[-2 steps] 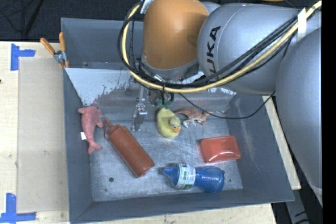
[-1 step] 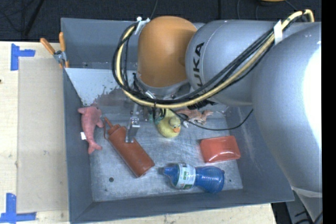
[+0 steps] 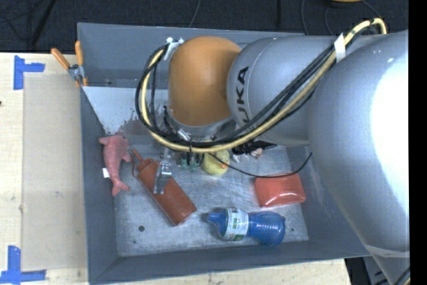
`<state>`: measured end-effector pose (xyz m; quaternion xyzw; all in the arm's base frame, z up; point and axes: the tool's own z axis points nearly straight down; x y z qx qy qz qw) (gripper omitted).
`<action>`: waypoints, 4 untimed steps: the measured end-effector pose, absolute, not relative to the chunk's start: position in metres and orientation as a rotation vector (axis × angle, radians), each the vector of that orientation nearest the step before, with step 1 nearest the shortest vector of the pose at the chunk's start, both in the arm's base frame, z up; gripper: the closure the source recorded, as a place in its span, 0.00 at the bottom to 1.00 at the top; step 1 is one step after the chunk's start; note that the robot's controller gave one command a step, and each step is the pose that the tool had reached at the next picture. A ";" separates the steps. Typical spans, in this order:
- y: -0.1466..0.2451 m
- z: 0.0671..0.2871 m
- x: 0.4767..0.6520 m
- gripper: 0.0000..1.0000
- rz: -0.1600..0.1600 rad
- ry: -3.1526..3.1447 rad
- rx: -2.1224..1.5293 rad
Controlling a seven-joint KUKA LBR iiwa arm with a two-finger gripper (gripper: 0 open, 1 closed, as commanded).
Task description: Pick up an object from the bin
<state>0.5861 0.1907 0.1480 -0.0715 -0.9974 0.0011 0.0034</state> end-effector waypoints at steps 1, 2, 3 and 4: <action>0.193 0.124 0.576 0.00 0.000 -3.118 -0.381; 0.189 0.086 0.578 0.00 0.001 -3.063 -0.689; 0.179 0.075 0.587 1.00 -0.010 -3.042 -0.816; 0.179 0.075 0.587 1.00 -0.010 -3.042 -0.816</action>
Offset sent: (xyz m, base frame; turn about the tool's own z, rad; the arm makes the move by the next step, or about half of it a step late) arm -0.0067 -0.0029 -0.0780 0.3482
